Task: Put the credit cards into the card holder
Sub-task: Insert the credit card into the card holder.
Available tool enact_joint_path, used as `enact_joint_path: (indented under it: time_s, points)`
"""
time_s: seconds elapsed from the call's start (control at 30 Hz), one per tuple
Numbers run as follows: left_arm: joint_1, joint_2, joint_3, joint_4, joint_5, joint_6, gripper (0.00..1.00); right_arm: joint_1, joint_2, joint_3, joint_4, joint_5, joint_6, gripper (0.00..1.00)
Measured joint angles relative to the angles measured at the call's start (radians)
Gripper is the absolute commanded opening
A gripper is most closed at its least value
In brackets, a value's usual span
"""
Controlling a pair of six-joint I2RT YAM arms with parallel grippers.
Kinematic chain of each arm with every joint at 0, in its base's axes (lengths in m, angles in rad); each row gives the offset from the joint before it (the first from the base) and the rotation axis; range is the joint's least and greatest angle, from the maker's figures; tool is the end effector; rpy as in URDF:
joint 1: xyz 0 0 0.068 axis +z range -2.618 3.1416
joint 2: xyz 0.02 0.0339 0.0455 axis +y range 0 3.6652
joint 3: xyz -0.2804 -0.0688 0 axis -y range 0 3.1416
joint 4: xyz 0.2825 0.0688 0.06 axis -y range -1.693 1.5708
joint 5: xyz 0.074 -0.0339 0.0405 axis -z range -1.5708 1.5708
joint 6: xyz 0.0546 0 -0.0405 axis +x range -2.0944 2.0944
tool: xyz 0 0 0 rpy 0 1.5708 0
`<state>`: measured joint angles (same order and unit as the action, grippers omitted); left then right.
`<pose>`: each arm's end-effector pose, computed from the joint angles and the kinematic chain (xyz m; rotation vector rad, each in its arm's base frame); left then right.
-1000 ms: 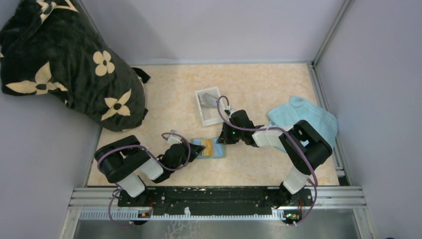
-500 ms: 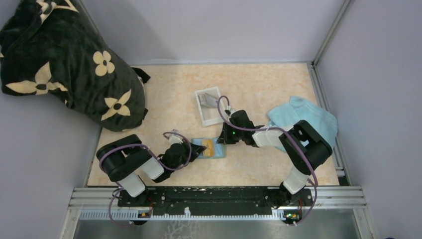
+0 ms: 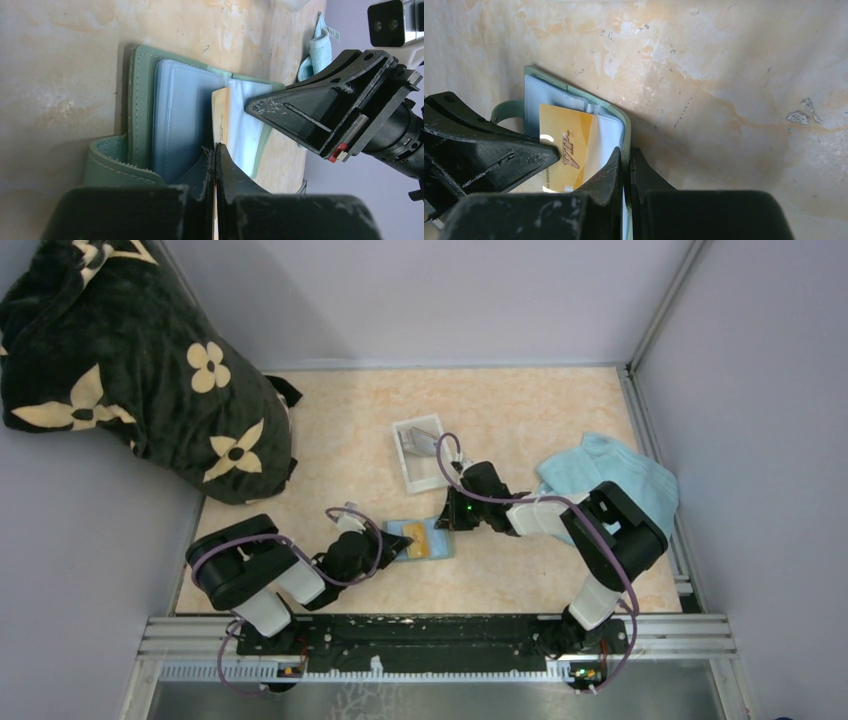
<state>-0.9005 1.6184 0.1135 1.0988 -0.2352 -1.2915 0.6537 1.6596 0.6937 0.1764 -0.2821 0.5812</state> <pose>0.1520 -0.1712 0.0654 -0.5850 2.0882 -1.1495 0.2638 0.2212 0.1048 -0.2382 2.5089 0.8911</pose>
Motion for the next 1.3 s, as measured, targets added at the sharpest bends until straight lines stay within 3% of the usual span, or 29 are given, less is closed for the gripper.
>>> enact_joint_path:
  time_s: [0.77,1.3]
  points:
    - [-0.018,0.106,-0.018,0.150,0.008,-0.029,0.00,0.006,-0.012,-0.019,0.015,0.016,0.008,0.00]
    - [-0.027,0.044,-0.020,0.069,0.013,-0.015,0.00,0.013,-0.020,-0.026,0.010,0.023,0.023,0.00]
